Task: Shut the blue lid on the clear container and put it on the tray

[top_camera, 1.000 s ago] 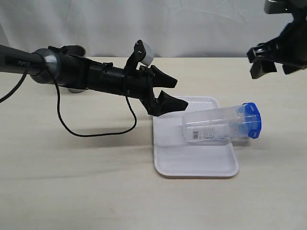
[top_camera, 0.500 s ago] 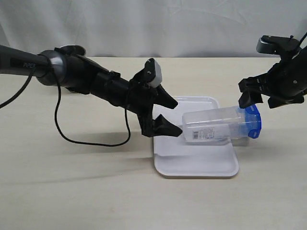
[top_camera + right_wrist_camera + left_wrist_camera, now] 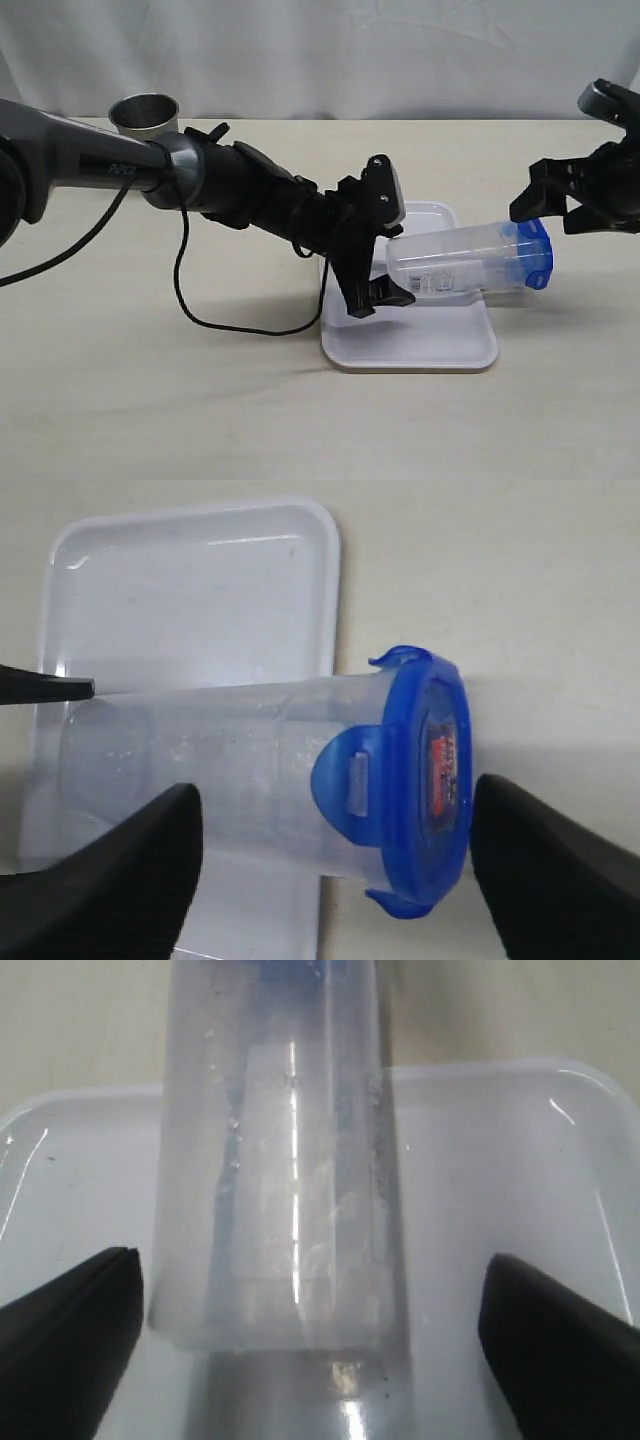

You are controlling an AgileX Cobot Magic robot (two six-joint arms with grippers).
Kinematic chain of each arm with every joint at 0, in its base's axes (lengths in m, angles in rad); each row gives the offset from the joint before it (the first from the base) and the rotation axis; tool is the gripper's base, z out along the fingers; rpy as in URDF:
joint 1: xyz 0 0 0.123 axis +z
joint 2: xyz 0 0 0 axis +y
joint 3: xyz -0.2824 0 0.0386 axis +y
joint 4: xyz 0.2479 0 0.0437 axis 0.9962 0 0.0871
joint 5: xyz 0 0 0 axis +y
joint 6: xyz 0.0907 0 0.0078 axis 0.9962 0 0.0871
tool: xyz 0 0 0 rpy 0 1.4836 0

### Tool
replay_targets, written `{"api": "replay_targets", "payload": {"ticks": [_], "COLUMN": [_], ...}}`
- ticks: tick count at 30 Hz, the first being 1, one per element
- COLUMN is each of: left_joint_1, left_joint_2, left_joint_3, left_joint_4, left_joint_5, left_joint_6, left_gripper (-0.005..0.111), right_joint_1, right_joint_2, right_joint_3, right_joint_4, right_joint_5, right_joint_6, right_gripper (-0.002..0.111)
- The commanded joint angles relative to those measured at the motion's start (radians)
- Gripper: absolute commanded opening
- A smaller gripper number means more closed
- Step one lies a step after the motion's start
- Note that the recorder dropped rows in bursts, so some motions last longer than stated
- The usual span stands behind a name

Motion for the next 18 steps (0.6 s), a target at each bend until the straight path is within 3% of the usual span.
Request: {"api": "replay_targets", "payload": {"ticks": [1,5,7,10,15,18], "left_joint_1": [-0.022,-0.023,-0.023,-0.023,-0.023,-0.023], "left_joint_2": [-0.010,-0.008,-0.008,-0.008,-0.008,-0.008], "left_joint_3": [-0.007,-0.007,-0.007,-0.007,-0.007,-0.007], "left_joint_4": [-0.019,-0.037,-0.051,-0.067,-0.026,-0.013], "left_joint_5": [-0.041,-0.048,-0.054,-0.054,-0.014,-0.012], "left_joint_6": [0.032,0.032,0.030,0.030,0.002,0.004], "left_gripper": [0.090,0.089,0.082,0.057,0.003,0.000], "right_joint_1": [-0.007,-0.007,-0.007,-0.007,-0.007,-0.007], "right_joint_2": [0.045,0.060,0.060,0.060,0.044,0.025], "right_joint_3": [0.018,0.018,0.018,0.014,0.003,0.001], "right_joint_4": [0.023,0.199,0.296,0.352,0.398,0.471], "right_joint_5": [-0.031,0.038,0.106,0.170,0.245,0.309], "right_joint_6": [-0.025,-0.197,-0.297,-0.349,-0.384,-0.429], "right_gripper": [0.071,0.071,0.070,0.065,0.062,0.062]}}
